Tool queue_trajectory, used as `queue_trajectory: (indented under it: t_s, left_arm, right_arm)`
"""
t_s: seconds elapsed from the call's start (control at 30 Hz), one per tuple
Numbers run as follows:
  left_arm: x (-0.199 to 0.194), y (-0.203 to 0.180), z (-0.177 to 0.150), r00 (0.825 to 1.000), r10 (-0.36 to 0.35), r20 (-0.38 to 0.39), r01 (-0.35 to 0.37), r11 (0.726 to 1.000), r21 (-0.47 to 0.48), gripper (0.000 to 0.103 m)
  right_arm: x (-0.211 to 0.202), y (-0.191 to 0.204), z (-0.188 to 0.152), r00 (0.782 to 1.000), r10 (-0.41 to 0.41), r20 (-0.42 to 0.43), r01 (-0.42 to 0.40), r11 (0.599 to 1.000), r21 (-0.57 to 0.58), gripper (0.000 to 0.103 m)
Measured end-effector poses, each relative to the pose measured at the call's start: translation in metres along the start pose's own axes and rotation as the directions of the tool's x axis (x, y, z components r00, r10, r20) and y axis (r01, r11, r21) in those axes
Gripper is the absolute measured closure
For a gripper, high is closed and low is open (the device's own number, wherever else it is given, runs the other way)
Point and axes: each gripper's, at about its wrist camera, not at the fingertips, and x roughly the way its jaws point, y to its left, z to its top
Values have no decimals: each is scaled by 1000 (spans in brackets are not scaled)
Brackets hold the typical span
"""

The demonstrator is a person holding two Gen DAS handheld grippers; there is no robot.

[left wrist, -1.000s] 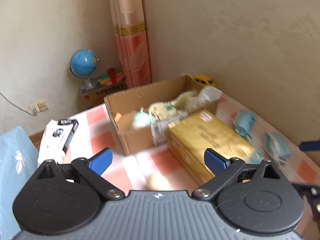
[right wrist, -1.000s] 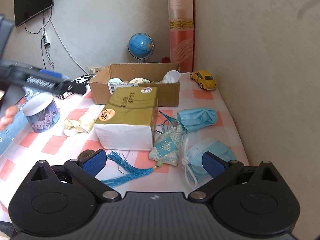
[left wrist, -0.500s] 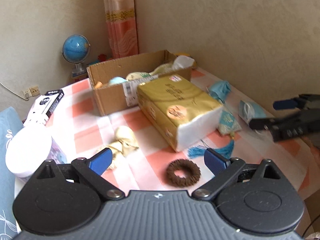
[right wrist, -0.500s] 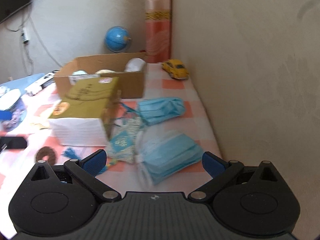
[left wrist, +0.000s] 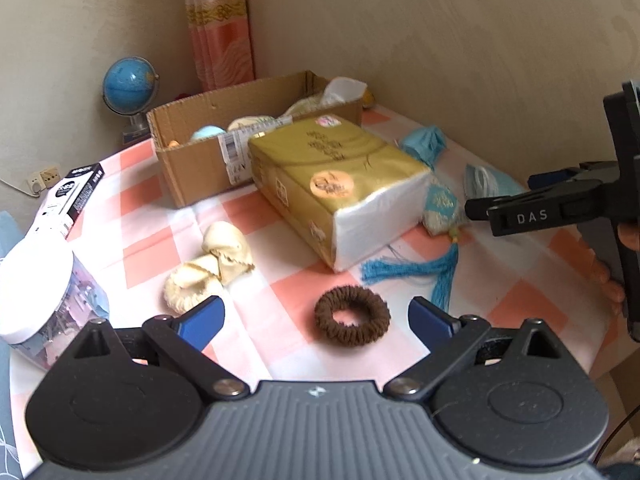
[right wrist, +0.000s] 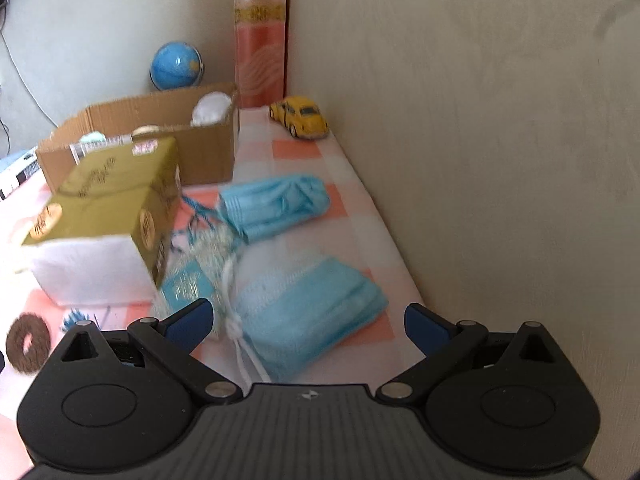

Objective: Organize soft objects
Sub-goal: 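Close right gripper on blue face mask while left gripper grasps brown hair tie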

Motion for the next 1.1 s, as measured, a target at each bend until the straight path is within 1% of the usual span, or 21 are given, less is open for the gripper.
queue_trajectory:
  t_s: [0.13, 0.2, 0.37, 0.5, 0.57, 0.63, 0.67, 0.7, 0.73, 0.83, 0.93, 1.03, 1.1]
  left_arm:
    - [7, 0, -3, 1000, -9, -20, 10, 1000, 20, 6]
    - [10, -1, -4, 1000, -11, -21, 12, 999, 31, 6]
    - [20, -2, -5, 999, -24, -32, 25, 998, 54, 8]
    - [27, -3, -5, 998, -38, -43, 41, 998, 54, 9]
    - [28, -5, -6, 998, -41, -45, 44, 997, 62, 13]
    - [29, -6, -5, 998, -52, -39, 55, 997, 61, 23]
    - [29, -6, -5, 997, -61, -37, 63, 996, 57, 26]
    - [29, -6, -4, 997, -68, -34, 70, 996, 51, 34]
    - [29, -6, -4, 997, -74, -31, 75, 996, 46, 44]
    - [28, -9, -3, 995, -99, -26, 100, 994, 37, 60]
    - [27, -12, -4, 996, -91, -17, 92, 995, 40, 61]
    - [27, -8, -5, 995, -97, -16, 97, 995, 18, 61]
    - [26, -6, -5, 996, -90, -15, 90, 996, 17, 61]
  right_arm:
    - [4, -5, -9, 999, -13, -36, 13, 1000, 14, 0]
    - [3, -7, -12, 1000, 0, -30, 0, 1000, 28, 0]
    - [2, -6, -16, 1000, 17, -20, -16, 1000, 7, 0]
    - [1, -6, -20, 1000, 22, 5, -22, 1000, 3, 0]
    - [-2, -7, -22, 1000, 22, 13, -22, 1000, 3, 0]
    - [-1, -7, -22, 1000, 22, 16, -22, 1000, 3, 0]
    - [-2, -7, -23, 1000, 22, 16, -22, 1000, 3, 0]
    - [-2, -7, -23, 1000, 22, 16, -22, 1000, 3, 0]
    - [-2, -7, -23, 1000, 22, 16, -22, 1000, 3, 0]
    - [-3, -7, -23, 1000, 22, 18, -22, 1000, 3, 0]
    - [-4, -7, -23, 1000, 21, 16, -21, 1000, 5, 0]
    - [-4, -8, -22, 1000, 21, 4, -21, 1000, 5, 0]
    - [-4, -11, -22, 1000, 6, -4, -6, 1000, 18, 0]
